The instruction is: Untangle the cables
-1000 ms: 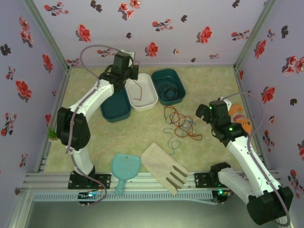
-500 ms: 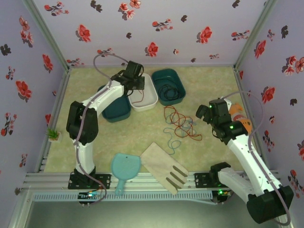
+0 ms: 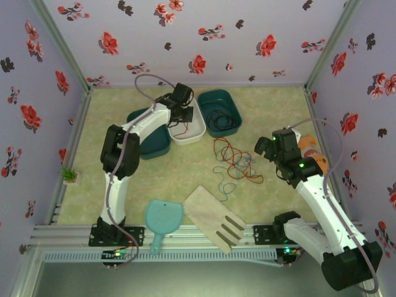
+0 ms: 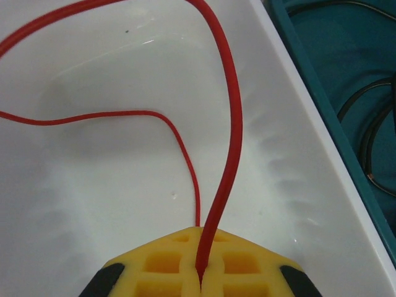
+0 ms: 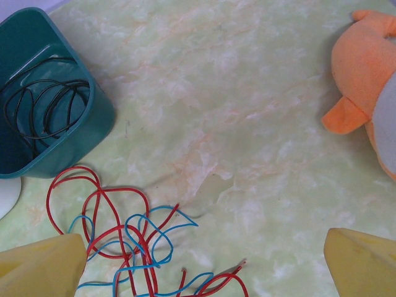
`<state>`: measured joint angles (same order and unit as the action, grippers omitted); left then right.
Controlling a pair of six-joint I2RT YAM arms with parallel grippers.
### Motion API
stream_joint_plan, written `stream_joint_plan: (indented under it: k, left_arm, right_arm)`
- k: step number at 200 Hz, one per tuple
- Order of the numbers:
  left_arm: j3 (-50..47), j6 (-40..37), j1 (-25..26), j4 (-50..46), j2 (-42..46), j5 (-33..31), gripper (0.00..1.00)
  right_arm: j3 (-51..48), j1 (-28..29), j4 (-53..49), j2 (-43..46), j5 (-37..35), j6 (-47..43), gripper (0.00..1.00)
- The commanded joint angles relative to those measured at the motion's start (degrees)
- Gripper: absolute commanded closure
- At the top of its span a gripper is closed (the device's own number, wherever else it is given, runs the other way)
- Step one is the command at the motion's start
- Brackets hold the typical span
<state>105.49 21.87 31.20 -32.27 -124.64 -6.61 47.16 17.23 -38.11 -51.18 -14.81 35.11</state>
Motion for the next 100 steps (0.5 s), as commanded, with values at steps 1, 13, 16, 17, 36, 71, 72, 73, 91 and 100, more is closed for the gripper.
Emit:
stream_joint_plan:
  k: [1, 13, 16, 17, 36, 71, 72, 73, 91, 100]
  left_arm:
    - [3.4, -2.0, 0.6, -2.5, -2.6, 1.4, 1.0]
    - [4.3, -2.5, 0.7, -2.9, -3.8, 1.6, 1.0]
    - [4.5, -2.6, 0.7, -2.9, -4.0, 1.8, 1.0]
    - [4.6, -2.6, 0.7, -3.0, -4.1, 1.8, 1.0]
    - [5.9, -3.4, 0.9, -4.4, -5.7, 2.2, 1.0]
    - [5.4, -3.9, 1.0, -6.6, -5.8, 2.1, 0.99]
    - [5.3, -3.9, 1.0, -6.7, -5.8, 2.2, 0.99]
    - [5.3, -3.9, 1.0, -6.8, -5.8, 2.2, 0.99]
    - [4.8, -4.2, 1.0, -7.8, -5.3, 2.2, 0.9]
    - [4.4, -4.4, 1.0, -8.0, -4.8, 2.2, 0.83]
  right_arm:
    - [1.1, -0.3, -1.1, -0.1, 0.3, 0.2, 0.01]
    - [1.1, -0.3, -1.0, -0.4, 0.4, 0.2, 0.01]
    - [1.1, -0.3, -1.0, -0.4, 0.4, 0.2, 0.01]
    - [1.1, -0.3, -1.0, -0.4, 0.4, 0.2, 0.01]
    - [1.3, -0.2, -1.0, -0.5, 0.6, 0.2, 0.01]
    - [1.4, -0.2, -1.0, -0.6, 0.6, 0.2, 0.01]
    - [1.4, -0.2, -0.9, -0.7, 0.7, 0.1, 0.01]
    - [1.4, -0.2, -1.0, -0.7, 0.7, 0.1, 0.01]
    - [1.6, -0.3, -0.8, -0.9, 0.8, 0.0, 0.01]
    - [1.7, -0.3, -0.7, -1.1, 0.9, -0.1, 0.01]
